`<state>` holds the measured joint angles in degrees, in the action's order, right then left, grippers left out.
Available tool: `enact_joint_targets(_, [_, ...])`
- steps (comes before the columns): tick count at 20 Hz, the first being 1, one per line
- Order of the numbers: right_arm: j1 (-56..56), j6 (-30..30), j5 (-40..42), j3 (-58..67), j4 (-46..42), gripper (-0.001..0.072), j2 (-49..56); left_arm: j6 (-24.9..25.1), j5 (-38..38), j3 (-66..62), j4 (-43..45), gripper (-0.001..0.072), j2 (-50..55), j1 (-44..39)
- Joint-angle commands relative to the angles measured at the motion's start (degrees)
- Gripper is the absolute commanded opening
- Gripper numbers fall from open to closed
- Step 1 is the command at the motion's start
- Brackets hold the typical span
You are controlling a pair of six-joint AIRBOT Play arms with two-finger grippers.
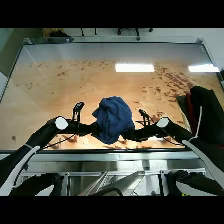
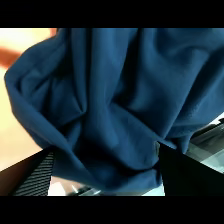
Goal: Fold the shirts.
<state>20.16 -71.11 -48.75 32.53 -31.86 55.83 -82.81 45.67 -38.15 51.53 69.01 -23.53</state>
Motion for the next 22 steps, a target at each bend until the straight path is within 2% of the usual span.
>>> enact_joint_targets(1, [1.0,9.3,4.1,-0.1,10.9,0.0411,4.7,1.0,2.8,-2.2,-0.1,0.0516,5.4,-0.8])
enact_joint_targets(2, [1.0,12.4,4.4,-0.1,14.5,0.0396,5.2,2.0,3.9,-2.2,-0.1,0.0237,6.4,-0.8])
enact_joint_targets(3, [1.0,15.1,4.4,0.0,17.4,0.0315,5.2,2.8,4.1,-2.2,-0.1,0.0041,6.8,-0.7])
enact_joint_targets(5, [0.6,17.3,2.8,0.9,18.8,0.0019,4.9,3.3,3.3,-2.3,-0.3,0.0017,6.0,0.3])
enact_joint_targets(7, [-1.0,17.4,-1.6,2.1,18.5,0.0022,3.0,3.3,4.0,-3.6,-0.2,0.0016,3.3,3.3])
enact_joint_targets(10, [-7.5,15.5,-12.3,5.8,18.7,0.0022,-4.5,3.3,9.3,-10.9,-0.7,0.0014,-4.9,10.4])
enact_joint_targets(13, [-20.0,15.2,-23.0,20.8,25.9,0.0022,-13.0,3.3,12.5,-26.3,-6.0,0.0013,-15.3,18.6])
enact_joint_targets(15, [-30.3,15.1,-24.5,38.2,29.5,0.0021,-15.5,3.2,12.2,-41.2,-9.3,0.0013,-19.7,24.1])
enact_joint_targets(17, [-38.4,13.4,-24.8,55.5,29.5,0.0021,-14.7,2.5,12.4,-56.3,-9.1,0.0013,-20.7,27.8])
enact_joint_targets(22, [-46.7,7.5,-21.7,85.3,28.8,0.0020,-6.8,-1.7,16.4,-85.1,-8.9,0.0013,-12.7,32.3])
